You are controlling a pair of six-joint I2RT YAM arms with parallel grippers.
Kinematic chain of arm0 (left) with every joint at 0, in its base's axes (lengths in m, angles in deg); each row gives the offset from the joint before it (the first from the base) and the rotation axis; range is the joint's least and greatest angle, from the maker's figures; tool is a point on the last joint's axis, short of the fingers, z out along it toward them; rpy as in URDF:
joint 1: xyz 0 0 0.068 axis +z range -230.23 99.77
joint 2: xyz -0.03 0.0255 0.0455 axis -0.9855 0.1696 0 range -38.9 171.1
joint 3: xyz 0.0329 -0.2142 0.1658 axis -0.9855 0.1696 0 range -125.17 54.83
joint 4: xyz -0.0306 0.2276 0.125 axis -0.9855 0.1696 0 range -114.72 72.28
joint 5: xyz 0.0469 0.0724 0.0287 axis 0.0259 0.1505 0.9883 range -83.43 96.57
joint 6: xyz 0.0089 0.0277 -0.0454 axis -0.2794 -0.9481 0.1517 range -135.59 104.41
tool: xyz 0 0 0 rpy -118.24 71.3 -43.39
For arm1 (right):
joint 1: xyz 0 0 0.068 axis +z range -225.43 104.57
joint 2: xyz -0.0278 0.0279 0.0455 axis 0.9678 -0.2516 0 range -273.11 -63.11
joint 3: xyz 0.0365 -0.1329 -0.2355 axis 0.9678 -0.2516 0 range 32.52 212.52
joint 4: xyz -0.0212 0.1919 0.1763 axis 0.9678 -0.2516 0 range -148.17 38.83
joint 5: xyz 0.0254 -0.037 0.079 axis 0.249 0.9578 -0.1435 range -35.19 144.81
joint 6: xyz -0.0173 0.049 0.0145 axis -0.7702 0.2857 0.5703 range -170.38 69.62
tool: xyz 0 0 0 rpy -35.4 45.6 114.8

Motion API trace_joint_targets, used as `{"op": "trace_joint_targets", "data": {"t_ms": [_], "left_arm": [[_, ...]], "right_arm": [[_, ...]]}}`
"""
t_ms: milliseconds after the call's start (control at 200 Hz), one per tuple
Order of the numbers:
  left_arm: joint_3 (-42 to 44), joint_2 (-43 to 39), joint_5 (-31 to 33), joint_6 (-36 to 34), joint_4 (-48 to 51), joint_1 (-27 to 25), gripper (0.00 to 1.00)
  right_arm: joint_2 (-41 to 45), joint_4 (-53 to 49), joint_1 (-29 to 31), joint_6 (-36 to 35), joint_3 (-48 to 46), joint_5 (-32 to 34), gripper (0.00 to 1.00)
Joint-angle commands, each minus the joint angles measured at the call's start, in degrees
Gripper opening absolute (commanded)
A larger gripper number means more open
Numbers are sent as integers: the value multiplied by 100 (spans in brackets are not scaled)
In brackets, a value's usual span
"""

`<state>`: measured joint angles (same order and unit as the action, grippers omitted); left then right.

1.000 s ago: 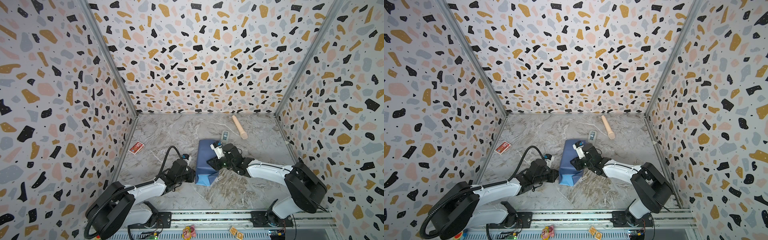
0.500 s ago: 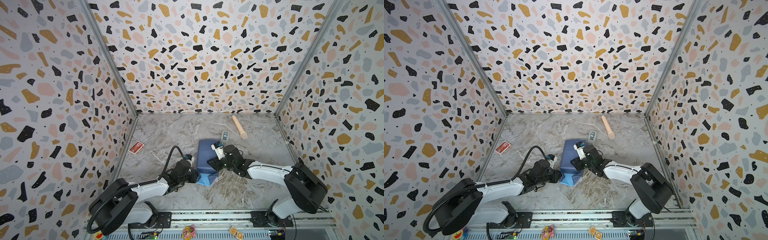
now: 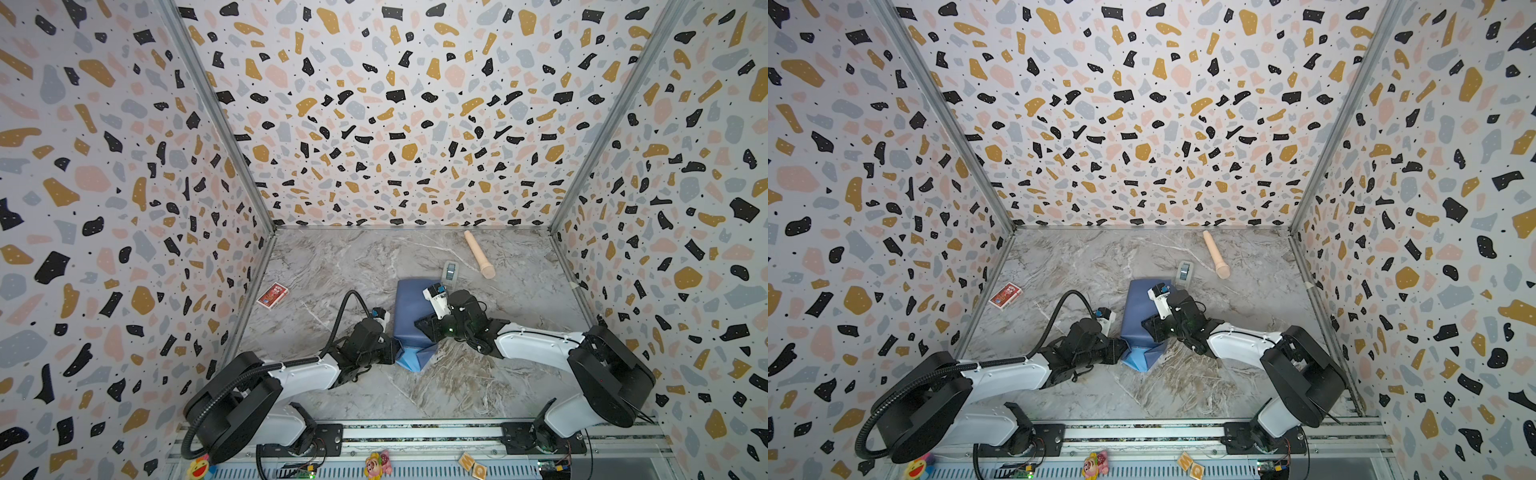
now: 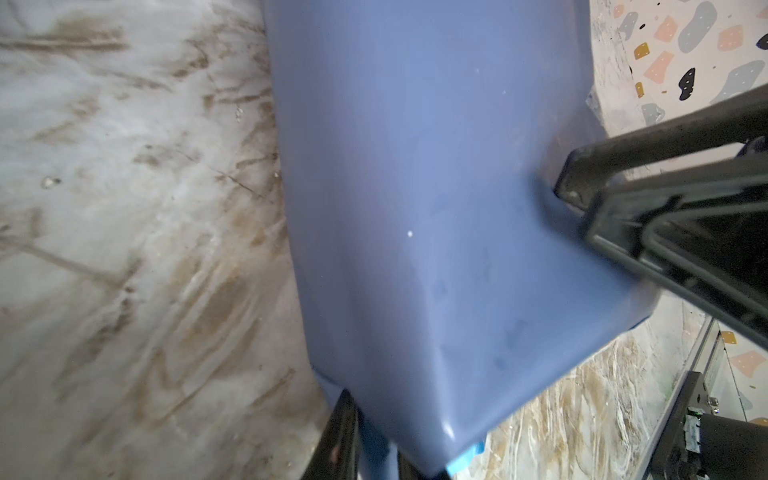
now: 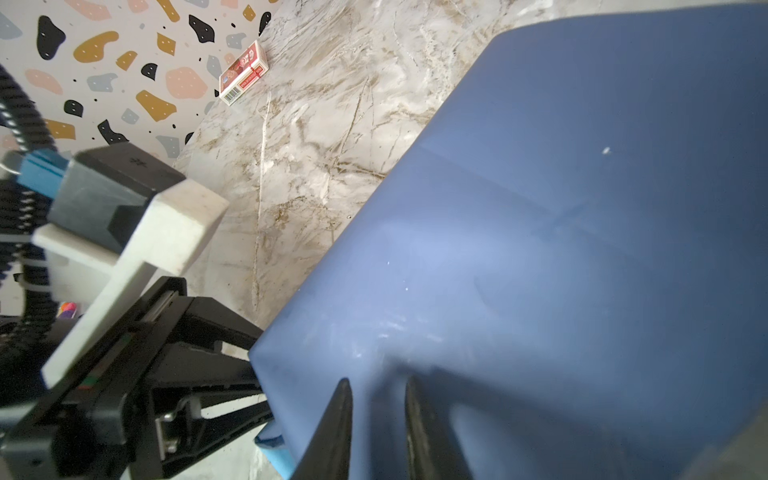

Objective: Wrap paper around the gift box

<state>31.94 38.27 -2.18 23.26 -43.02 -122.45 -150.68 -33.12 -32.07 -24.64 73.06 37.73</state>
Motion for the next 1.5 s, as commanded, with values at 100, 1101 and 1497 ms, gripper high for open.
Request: {"op": "trace_joint_targets", "data": {"t_ms": [100, 1101, 1497], "left_arm": [[-207, 180, -135, 113, -632, -107, 20], [-204, 1027, 442, 124, -1228, -372, 29], [-224, 1292, 447, 132, -1426, -489, 36]], "right_arm": [[-28, -598, 33, 120, -246, -63, 23], [1, -575, 102, 188, -298, -28, 20], [-18, -587, 103, 187, -309, -23, 20]]}}
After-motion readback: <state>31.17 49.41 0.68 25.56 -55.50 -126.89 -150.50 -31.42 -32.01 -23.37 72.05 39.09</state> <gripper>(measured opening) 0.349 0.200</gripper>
